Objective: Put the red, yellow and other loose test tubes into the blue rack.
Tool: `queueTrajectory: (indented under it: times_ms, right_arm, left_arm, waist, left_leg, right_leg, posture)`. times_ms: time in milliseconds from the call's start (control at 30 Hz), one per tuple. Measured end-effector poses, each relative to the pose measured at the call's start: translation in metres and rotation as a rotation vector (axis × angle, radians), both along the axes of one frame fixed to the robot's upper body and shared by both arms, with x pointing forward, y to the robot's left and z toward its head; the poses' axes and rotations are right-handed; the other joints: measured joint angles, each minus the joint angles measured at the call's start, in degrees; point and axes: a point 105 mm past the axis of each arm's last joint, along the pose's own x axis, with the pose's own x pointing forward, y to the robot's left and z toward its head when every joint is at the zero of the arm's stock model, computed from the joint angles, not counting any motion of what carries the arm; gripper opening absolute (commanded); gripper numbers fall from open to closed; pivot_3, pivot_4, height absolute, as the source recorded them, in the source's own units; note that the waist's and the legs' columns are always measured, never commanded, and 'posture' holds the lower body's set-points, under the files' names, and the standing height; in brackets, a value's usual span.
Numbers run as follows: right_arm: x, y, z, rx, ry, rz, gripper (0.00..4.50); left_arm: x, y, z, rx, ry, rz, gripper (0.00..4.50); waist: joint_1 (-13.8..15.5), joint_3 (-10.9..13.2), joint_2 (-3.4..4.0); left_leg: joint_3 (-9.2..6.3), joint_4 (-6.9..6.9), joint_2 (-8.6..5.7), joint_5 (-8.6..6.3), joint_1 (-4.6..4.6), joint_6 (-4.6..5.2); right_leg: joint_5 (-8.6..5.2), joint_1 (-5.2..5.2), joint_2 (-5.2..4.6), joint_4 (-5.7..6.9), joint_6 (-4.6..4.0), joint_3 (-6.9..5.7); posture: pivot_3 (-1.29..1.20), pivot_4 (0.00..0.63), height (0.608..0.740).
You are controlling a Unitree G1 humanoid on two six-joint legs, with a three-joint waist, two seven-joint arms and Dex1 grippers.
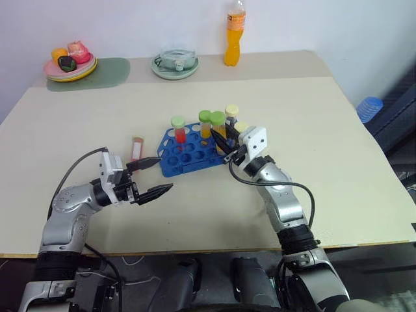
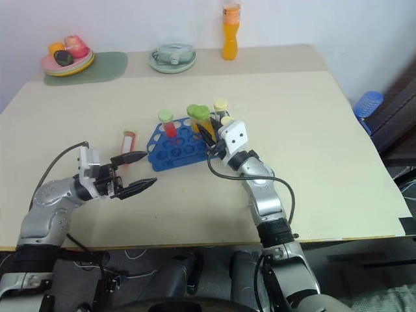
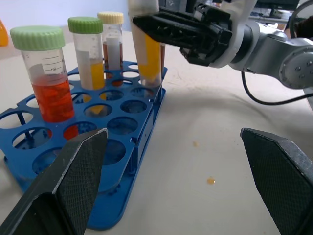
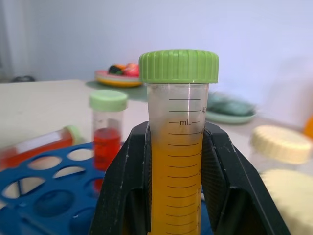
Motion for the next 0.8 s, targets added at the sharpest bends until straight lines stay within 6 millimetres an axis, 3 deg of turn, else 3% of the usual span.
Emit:
queueTrajectory:
  times_ms: [533, 800]
  right_arm:
    - [-0.009, 0.029, -0.006, -0.047, -0.052, 0.096, 0.74]
    - [-0.006, 0.032, -0.007, -0.059, -0.05, 0.11, 0.74]
  left_arm:
    - [-0.005, 0.005, -0.001, -0.01, 0.017, 0.023, 4.5]
    - [-0.005, 0.008, 0.001, -0.012, 0.007, 0.047, 4.5]
  waist:
    - [-0.16, 0.0, 0.01]
    - [-0.17, 0.0, 0.01]
  left_leg:
    - [0.01, -0.28, 0.19, -0.08, 0.46, 0.1]
    - [0.01, -0.29, 0.24, -0.12, 0.57, 0.08]
  right_leg:
    - [0.05, 0.08, 0.11, -0.01, -0.14, 0.07]
    - [0.05, 0.13, 0.28, -0.02, -0.15, 0.12]
  posture:
    - [0.0, 0.15, 0.74]
    - [0.0, 0.15, 0.74]
